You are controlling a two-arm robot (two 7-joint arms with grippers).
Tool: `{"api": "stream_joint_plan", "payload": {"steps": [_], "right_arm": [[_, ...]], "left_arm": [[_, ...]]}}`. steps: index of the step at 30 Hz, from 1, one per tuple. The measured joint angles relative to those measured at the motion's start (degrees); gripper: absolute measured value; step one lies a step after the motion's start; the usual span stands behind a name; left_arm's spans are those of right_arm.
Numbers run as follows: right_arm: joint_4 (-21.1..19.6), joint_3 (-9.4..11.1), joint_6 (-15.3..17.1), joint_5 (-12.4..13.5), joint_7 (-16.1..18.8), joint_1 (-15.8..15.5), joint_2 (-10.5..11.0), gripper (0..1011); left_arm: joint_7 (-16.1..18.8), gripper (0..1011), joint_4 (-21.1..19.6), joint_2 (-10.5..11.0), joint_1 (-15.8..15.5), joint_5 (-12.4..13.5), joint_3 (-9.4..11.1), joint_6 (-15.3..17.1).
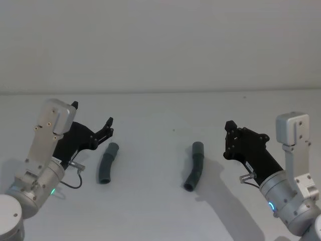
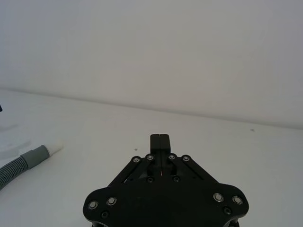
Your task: Use both hands to pick up one end of the pipe from the table, align the ends, and insert them.
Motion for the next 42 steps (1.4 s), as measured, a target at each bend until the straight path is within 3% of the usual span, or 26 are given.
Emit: {"api": "stream_joint_plan", "payload": {"steps": [42], "right_arm": [[0.0, 0.0, 0.0, 0.0, 0.0, 0.0, 0.0, 0]], "left_arm": [[0.0, 1001, 0.0, 0.0, 0.0, 0.0, 0.0, 0.0]]}}
